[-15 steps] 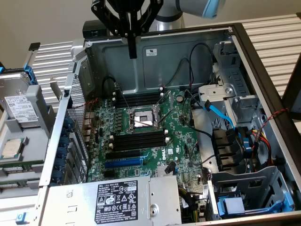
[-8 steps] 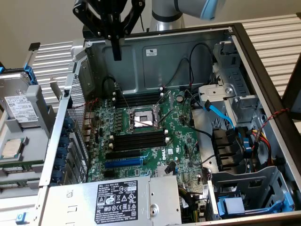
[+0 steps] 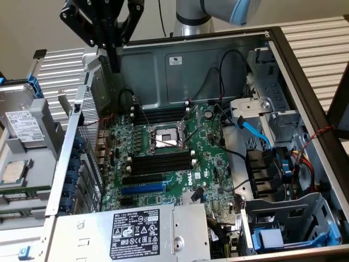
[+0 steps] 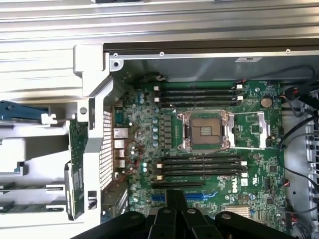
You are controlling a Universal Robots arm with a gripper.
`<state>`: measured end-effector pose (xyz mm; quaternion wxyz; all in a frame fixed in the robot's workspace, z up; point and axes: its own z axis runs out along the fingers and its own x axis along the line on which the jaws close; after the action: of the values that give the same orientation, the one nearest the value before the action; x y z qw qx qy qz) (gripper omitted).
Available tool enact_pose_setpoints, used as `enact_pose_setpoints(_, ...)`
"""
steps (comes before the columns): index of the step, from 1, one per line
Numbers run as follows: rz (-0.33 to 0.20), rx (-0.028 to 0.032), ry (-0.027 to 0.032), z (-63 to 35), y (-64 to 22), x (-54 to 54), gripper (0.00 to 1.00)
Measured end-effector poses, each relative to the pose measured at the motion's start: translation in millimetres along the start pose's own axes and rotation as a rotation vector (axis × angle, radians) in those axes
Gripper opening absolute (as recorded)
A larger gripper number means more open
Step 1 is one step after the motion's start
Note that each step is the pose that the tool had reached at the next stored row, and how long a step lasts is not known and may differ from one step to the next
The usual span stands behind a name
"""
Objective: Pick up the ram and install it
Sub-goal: 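Reach for the ram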
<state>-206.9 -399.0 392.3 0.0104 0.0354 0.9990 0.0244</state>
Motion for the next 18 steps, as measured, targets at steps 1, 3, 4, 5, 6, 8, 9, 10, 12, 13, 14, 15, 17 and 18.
enact_pose_setpoints(1,0.0,-0.001,0.0002,-0.1,-0.5,4.0,0.11)
enact_pose_setpoints(3,0.0,-0.0024,0.0002,-0.3,-1.3,12.2,0.11)
enact_pose_setpoints(4,0.0,-0.0026,0.0002,-0.4,-1.6,16.6,0.11)
enact_pose_setpoints(5,0.0,-0.0026,0.0002,-0.5,-2.0,21.2,0.11)
enact_pose_setpoints(6,0.0,-0.0027,0.0002,-0.6,-2.4,25.9,0.11)
enact_pose_setpoints(8,0.0,-0.0027,0.0003,-0.8,-3.1,34.8,0.11)
enact_pose_setpoints(9,0.0,-0.0027,0.0002,-0.8,-3.4,39.2,0.11)
enact_pose_setpoints(10,0.0,-0.0027,0.0002,-0.8,-3.7,44.0,0.11)
enact_pose_setpoints(12,0.0,-0.0028,0.0002,-0.9,-4.4,53.0,0.11)
enact_pose_setpoints(13,0.0,-0.0028,0.0002,-0.9,-4.7,57.6,0.11)
enact_pose_setpoints(14,0.0,-0.0027,0.0002,-1.0,-5.0,62.2,0.11)
enact_pose_setpoints(15,0.0,-0.0027,0.0002,-1.0,-5.3,66.7,0.11)
enact_pose_setpoints(17,0.0,-0.0027,0.0002,-1.1,-6.0,75.8,0.11)
enact_pose_setpoints(18,0.0,-0.0027,0.0002,-1.1,-6.3,80.3,0.11)
